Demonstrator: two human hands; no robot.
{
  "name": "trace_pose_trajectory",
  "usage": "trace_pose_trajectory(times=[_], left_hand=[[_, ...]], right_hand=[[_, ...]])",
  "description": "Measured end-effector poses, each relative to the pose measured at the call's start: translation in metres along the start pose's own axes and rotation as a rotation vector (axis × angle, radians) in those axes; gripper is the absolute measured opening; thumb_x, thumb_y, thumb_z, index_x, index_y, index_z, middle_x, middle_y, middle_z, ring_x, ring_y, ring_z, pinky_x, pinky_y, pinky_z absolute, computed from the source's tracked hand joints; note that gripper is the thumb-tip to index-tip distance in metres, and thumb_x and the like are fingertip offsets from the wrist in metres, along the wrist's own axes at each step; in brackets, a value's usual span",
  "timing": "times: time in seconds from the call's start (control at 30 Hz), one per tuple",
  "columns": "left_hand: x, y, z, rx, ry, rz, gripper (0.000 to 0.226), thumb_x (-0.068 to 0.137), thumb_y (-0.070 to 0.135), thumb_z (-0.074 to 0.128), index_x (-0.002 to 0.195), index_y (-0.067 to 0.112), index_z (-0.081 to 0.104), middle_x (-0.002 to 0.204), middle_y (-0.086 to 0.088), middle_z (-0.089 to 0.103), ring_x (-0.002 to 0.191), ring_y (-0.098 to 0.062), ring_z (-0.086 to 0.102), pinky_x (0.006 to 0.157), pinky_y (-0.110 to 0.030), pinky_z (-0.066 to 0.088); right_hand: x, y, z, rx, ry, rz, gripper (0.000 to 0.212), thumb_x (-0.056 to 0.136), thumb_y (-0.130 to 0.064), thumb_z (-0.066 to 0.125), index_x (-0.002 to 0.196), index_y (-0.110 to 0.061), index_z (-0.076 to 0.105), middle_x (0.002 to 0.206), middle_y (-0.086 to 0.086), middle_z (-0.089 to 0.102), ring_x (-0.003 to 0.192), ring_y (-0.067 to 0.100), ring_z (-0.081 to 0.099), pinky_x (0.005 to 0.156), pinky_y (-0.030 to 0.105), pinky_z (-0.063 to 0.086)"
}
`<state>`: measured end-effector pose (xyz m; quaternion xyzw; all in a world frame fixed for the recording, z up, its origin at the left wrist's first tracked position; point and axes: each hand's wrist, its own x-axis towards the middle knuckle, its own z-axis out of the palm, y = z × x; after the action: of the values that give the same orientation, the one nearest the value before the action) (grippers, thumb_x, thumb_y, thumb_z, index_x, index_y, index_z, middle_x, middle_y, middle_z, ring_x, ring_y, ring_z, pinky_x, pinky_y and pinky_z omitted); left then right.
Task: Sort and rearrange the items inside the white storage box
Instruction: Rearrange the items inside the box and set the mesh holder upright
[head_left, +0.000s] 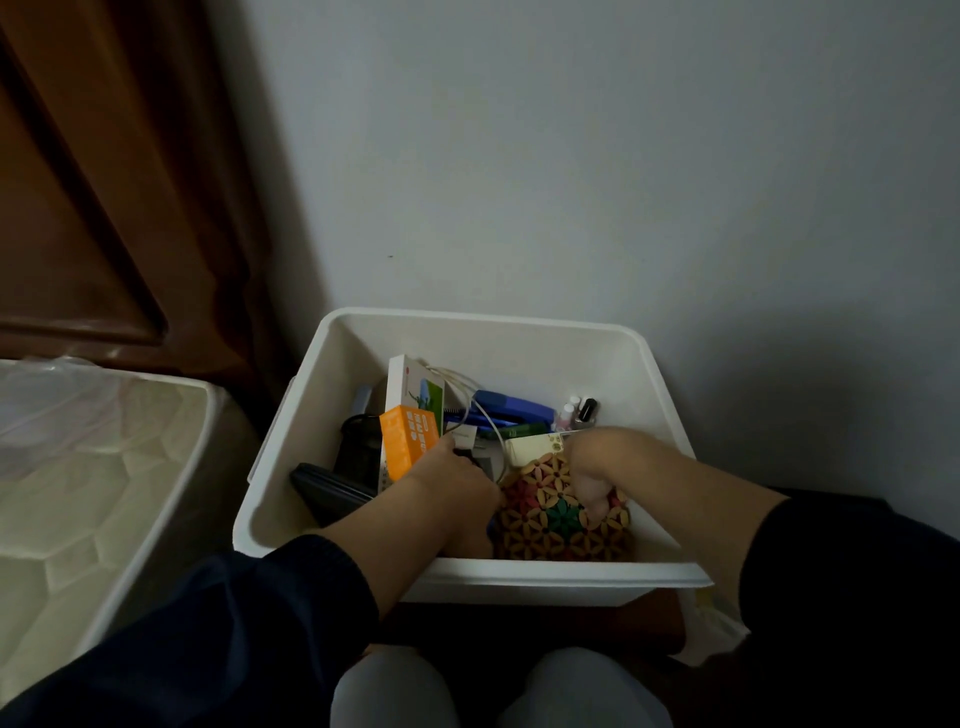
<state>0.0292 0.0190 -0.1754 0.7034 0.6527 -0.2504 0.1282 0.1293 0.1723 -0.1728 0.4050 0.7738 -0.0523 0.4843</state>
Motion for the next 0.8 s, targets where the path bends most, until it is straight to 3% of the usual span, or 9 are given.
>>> trace_pose_trajectory(times=[0.13, 0.23, 0.3, 0.37, 0.43, 0.5, 0.6, 0.7, 0.8], left_hand=[[0.002, 0.002, -0.001, 0.002, -0.013, 0.009, 0.044, 0.103, 0.055, 0.047, 0.112, 0.017, 0.067, 0.115, -0.008, 0.07, 0.111, -0.028, 0.064, 0.114, -0.051, 0.031], [0.004, 0.002, -0.001, -0.007, -0.017, 0.03, 0.043, 0.104, 0.053, 0.047, 0.115, 0.017, 0.068, 0.116, -0.007, 0.07, 0.112, -0.027, 0.064, 0.113, -0.05, 0.032], [0.005, 0.002, 0.001, -0.016, -0.03, 0.046, 0.044, 0.104, 0.054, 0.047, 0.118, 0.018, 0.068, 0.12, -0.007, 0.069, 0.115, -0.027, 0.062, 0.111, -0.048, 0.033], [0.007, 0.002, 0.001, -0.022, -0.037, 0.054, 0.046, 0.104, 0.055, 0.047, 0.121, 0.018, 0.067, 0.124, -0.007, 0.068, 0.117, -0.027, 0.061, 0.108, -0.047, 0.035], [0.008, 0.001, 0.002, -0.027, -0.035, 0.057, 0.046, 0.104, 0.055, 0.046, 0.123, 0.018, 0.067, 0.125, -0.007, 0.067, 0.116, -0.027, 0.061, 0.105, -0.045, 0.036], [0.008, 0.001, 0.002, -0.033, -0.03, 0.058, 0.045, 0.105, 0.053, 0.046, 0.12, 0.018, 0.068, 0.121, -0.007, 0.068, 0.112, -0.027, 0.062, 0.102, -0.044, 0.038], [0.008, 0.002, 0.003, -0.055, -0.014, 0.048, 0.043, 0.105, 0.052, 0.046, 0.114, 0.016, 0.068, 0.113, -0.007, 0.068, 0.105, -0.025, 0.063, 0.101, -0.044, 0.041], [0.008, 0.002, 0.003, -0.087, 0.025, 0.036, 0.038, 0.103, 0.052, 0.048, 0.094, 0.016, 0.059, 0.1, -0.006, 0.065, 0.092, -0.022, 0.059, 0.094, -0.041, 0.044], [0.008, 0.001, 0.002, -0.106, 0.021, 0.033, 0.036, 0.103, 0.051, 0.048, 0.091, 0.018, 0.058, 0.095, -0.005, 0.063, 0.09, -0.022, 0.06, 0.091, -0.04, 0.046]], right_hand=[[-0.019, 0.005, -0.007, -0.007, -0.015, 0.029, 0.069, 0.098, -0.026, 0.072, 0.155, -0.003, 0.04, 0.147, 0.013, 0.055, 0.135, 0.026, 0.056, 0.11, 0.037, 0.045], [-0.028, 0.001, -0.008, -0.113, 0.046, -0.015, 0.081, 0.091, -0.032, 0.08, 0.156, -0.005, 0.039, 0.144, 0.013, 0.056, 0.129, 0.028, 0.059, 0.106, 0.039, 0.049], [-0.031, 0.001, -0.004, -0.15, 0.196, -0.05, 0.079, 0.085, -0.03, 0.084, 0.151, -0.01, 0.045, 0.131, 0.011, 0.059, 0.118, 0.028, 0.062, 0.101, 0.04, 0.054], [-0.034, 0.003, 0.005, -0.074, 0.449, -0.138, 0.055, 0.087, -0.022, 0.075, 0.138, -0.016, 0.057, 0.117, 0.007, 0.059, 0.106, 0.024, 0.059, 0.092, 0.04, 0.057], [-0.033, 0.003, 0.018, 0.056, 0.571, -0.339, 0.046, 0.092, -0.023, 0.067, 0.137, -0.024, 0.057, 0.125, 0.004, 0.059, 0.11, 0.023, 0.057, 0.094, 0.041, 0.056], [-0.03, 0.003, 0.034, 0.084, 0.483, -0.511, 0.057, 0.096, -0.032, 0.065, 0.149, -0.033, 0.044, 0.147, 0.002, 0.048, 0.135, 0.027, 0.042, 0.108, 0.051, 0.048], [-0.023, 0.001, 0.05, 0.052, 0.364, -0.502, 0.084, 0.095, -0.034, 0.069, 0.161, -0.033, 0.018, 0.163, 0.003, 0.021, 0.15, 0.037, 0.015, 0.118, 0.058, 0.035], [-0.021, 0.0, 0.046, 0.034, 0.275, -0.449, 0.1, 0.091, -0.032, 0.075, 0.164, -0.034, 0.006, 0.167, 0.004, 0.012, 0.15, 0.042, 0.017, 0.119, 0.059, 0.033], [-0.02, -0.002, 0.04, 0.028, 0.267, -0.43, 0.099, 0.09, -0.032, 0.078, 0.163, -0.032, 0.011, 0.164, 0.006, 0.018, 0.147, 0.043, 0.022, 0.116, 0.059, 0.037]])
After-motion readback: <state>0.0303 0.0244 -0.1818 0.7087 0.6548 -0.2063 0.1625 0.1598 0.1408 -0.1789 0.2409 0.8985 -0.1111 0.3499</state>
